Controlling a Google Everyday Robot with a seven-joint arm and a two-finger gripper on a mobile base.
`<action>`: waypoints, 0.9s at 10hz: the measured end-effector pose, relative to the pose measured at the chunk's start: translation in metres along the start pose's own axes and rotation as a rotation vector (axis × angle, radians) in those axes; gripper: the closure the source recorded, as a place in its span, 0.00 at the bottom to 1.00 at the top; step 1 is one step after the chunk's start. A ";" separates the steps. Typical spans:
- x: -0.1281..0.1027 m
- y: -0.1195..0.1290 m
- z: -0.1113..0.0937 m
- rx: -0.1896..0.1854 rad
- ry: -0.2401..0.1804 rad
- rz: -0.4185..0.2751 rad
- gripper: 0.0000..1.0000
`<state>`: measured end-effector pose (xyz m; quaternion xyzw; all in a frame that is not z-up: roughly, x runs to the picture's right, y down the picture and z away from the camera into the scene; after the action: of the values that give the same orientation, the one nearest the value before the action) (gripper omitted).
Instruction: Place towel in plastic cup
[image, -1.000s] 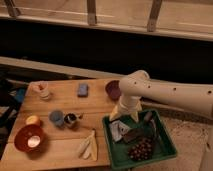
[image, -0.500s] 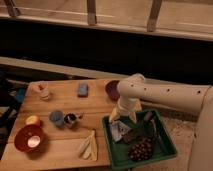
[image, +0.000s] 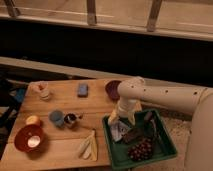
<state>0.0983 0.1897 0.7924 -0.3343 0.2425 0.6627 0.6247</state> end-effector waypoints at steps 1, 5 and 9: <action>0.002 0.003 0.005 -0.010 0.011 -0.006 0.20; 0.005 0.009 0.022 -0.032 0.049 -0.016 0.30; 0.006 0.008 0.025 -0.038 0.052 -0.003 0.70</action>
<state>0.0871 0.2116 0.8039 -0.3638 0.2456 0.6573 0.6126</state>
